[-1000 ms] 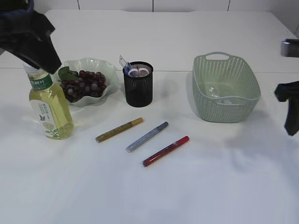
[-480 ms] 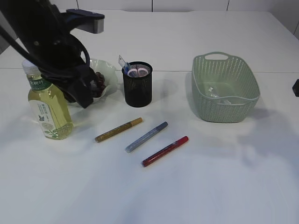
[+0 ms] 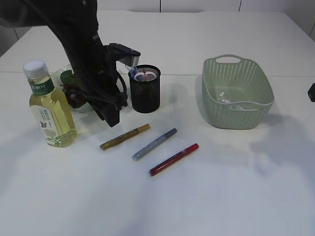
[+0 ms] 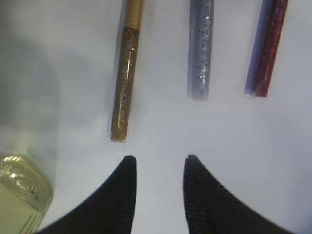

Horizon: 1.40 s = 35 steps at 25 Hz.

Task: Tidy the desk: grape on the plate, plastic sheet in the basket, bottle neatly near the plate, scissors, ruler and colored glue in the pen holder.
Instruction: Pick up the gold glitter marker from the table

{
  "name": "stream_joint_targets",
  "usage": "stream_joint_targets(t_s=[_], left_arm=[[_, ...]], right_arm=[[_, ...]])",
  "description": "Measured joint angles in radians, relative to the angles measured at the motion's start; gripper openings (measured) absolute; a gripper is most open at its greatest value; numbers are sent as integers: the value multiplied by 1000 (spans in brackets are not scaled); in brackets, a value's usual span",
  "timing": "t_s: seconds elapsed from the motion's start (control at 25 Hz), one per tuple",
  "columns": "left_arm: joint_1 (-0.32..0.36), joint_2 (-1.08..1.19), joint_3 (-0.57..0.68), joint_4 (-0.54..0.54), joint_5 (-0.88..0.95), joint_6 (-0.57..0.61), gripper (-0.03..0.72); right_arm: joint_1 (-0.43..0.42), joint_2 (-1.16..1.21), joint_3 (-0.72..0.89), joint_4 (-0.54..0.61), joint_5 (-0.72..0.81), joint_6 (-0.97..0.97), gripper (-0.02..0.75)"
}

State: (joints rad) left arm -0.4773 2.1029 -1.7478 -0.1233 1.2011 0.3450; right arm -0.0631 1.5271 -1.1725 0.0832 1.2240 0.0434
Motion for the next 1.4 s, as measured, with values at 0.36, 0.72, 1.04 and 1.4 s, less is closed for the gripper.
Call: stream_joint_targets(t_s=[0.36, 0.72, 1.04, 1.4], left_arm=[[0, 175, -136, 64, 12, 7, 243], [0, 240, -163, 66, 12, 8, 247], [0, 246, -163, 61, -5, 15, 276], [0, 246, -163, 60, -34, 29, 278]], right_arm=[[0, 0, 0, 1, 0, 0, 378], [0, 0, 0, 1, 0, 0, 378], [0, 0, 0, 1, 0, 0, 378], [0, 0, 0, 1, 0, 0, 378]])
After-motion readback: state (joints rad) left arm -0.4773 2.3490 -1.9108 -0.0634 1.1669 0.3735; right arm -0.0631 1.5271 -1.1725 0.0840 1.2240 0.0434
